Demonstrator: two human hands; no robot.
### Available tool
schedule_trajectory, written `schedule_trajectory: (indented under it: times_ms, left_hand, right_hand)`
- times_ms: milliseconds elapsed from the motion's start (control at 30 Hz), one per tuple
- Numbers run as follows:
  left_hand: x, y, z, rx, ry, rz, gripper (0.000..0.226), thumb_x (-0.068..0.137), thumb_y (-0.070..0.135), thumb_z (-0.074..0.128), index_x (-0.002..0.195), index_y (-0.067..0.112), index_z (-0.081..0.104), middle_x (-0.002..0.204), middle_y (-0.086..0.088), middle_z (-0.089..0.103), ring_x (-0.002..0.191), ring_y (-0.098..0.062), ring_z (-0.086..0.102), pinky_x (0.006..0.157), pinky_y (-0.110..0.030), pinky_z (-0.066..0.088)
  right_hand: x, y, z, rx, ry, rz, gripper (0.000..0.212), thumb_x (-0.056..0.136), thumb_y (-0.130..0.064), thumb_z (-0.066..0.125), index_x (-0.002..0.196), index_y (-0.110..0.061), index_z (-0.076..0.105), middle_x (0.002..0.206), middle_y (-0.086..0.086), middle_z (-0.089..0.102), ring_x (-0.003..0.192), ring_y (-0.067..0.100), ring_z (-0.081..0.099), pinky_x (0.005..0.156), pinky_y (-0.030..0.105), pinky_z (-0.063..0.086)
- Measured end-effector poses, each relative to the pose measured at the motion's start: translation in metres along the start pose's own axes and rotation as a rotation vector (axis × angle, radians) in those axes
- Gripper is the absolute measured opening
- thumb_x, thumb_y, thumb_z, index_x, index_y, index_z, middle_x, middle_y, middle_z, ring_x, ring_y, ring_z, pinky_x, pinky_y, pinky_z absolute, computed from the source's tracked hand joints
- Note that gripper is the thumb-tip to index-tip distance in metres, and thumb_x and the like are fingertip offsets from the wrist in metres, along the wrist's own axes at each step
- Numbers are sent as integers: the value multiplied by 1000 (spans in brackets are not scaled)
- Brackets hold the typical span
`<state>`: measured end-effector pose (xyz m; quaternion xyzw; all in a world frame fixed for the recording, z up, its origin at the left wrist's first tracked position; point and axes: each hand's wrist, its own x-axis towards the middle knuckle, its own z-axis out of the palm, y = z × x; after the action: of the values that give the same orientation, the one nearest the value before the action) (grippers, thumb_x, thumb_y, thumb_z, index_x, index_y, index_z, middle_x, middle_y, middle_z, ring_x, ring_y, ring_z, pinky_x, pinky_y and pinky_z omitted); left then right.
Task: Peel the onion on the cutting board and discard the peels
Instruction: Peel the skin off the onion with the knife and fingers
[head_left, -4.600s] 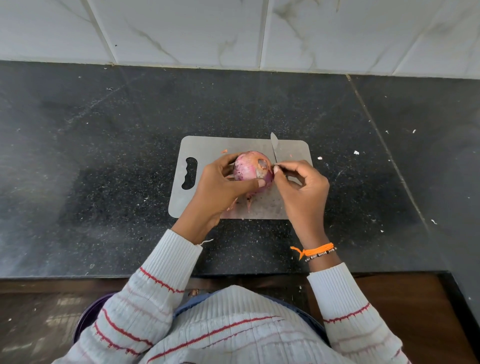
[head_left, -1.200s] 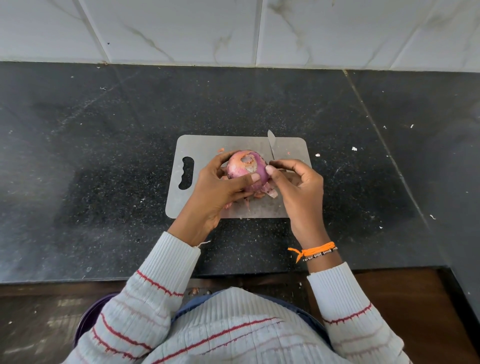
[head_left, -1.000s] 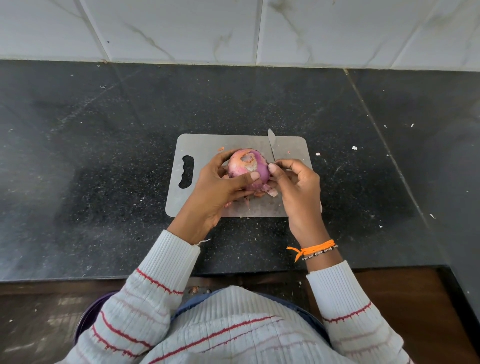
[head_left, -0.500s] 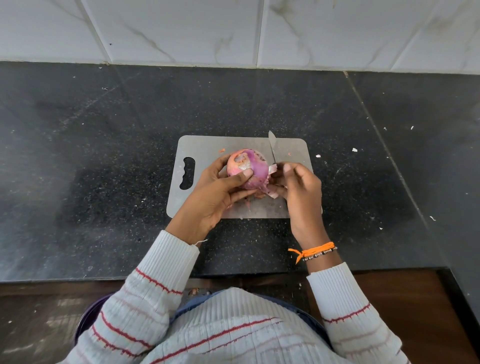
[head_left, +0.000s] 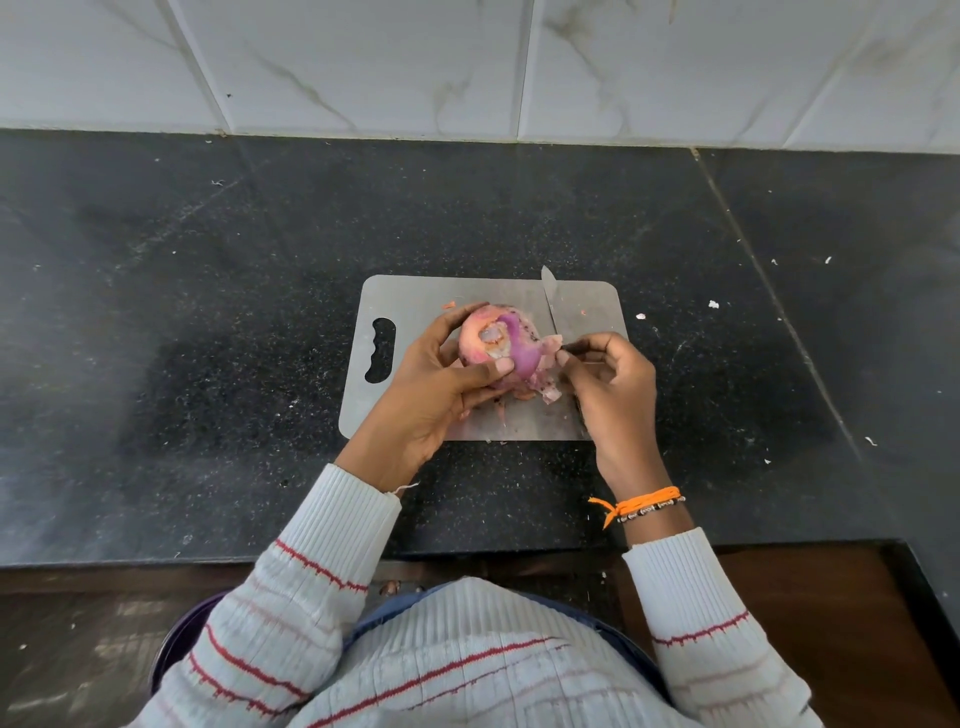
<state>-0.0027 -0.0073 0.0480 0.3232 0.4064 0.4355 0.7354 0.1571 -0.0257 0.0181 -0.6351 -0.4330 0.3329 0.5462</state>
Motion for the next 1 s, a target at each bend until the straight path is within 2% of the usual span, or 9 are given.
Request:
schedule_trajectory:
  times_ms: [67, 167, 333, 433, 533, 700, 800, 867, 1000]
  left_hand:
    - [1, -1, 1, 34, 8, 25, 61, 74, -18, 62, 125, 13, 52, 113, -4, 60, 102, -25, 64, 72, -33, 59]
    - [0, -1, 4, 60, 19, 54, 61, 71, -18, 65, 122, 12, 54, 114, -6, 60, 97, -23, 65, 67, -30, 60]
    - [0, -2, 4, 80, 46, 62, 60, 69, -16, 68, 121, 12, 55, 111, -4, 61, 98, -22, 64, 62, -27, 59]
    - [-1, -1, 3, 59, 43, 50, 59, 69, -16, 67, 120, 12, 56, 112, -5, 59, 102, -25, 63, 69, -34, 60]
    - [-1, 0, 4, 63, 43, 50, 58, 69, -17, 67, 117, 13, 57, 112, -5, 58, 102, -26, 63, 70, -35, 60]
    - [0, -2, 4, 75, 51, 50, 57, 68, -17, 68, 115, 14, 58, 113, -5, 58, 107, -29, 62, 72, -39, 59]
    - [1, -3, 4, 71, 52, 46, 58, 68, -17, 68, 117, 12, 58, 110, -4, 59, 107, -29, 62, 71, -39, 59]
    - [1, -4, 4, 78, 49, 37, 58, 68, -18, 68, 118, 11, 58, 110, -4, 59, 104, -29, 63, 67, -36, 60]
    - [1, -5, 5, 62, 54, 19, 61, 69, -16, 69, 122, 10, 55, 117, -10, 57, 100, -27, 65, 66, -34, 60]
  right_hand:
    - [-3, -7, 2, -16, -21, -70, 11, 86, -5, 62, 87, -15, 66, 85, -3, 69, 81, 8, 66, 72, 22, 53]
    - [-10, -15, 8, -68, -34, -227, 8, 85, -13, 66, 91, -9, 67, 86, -2, 69, 81, 3, 66, 70, 15, 52]
    - [-11, -12, 12, -172, -6, -409, 13, 79, -13, 73, 88, -5, 67, 86, 4, 68, 80, 8, 66, 68, 22, 57]
    - [-10, -12, 10, -156, -2, -423, 9, 79, -8, 73, 86, -2, 69, 85, 6, 67, 79, 8, 65, 70, 20, 56]
    - [-9, -13, 10, -152, -6, -427, 7, 79, -6, 72, 85, -2, 70, 84, 4, 67, 79, 7, 65, 71, 18, 55]
    - [-7, -12, 10, -148, -7, -440, 7, 78, -4, 72, 83, 0, 70, 84, 7, 66, 78, 10, 65, 70, 21, 56]
    - [-7, -11, 11, -183, -3, -465, 4, 77, 0, 71, 80, 1, 69, 82, 5, 65, 75, 9, 63, 67, 16, 55]
    - [-6, -9, 11, -226, 17, -483, 2, 77, 1, 69, 78, -1, 68, 79, 6, 65, 70, 11, 63, 64, 19, 54]
    - [-3, -6, 6, -152, 17, -341, 8, 84, -3, 62, 84, -6, 69, 81, 8, 69, 74, 13, 66, 68, 20, 53]
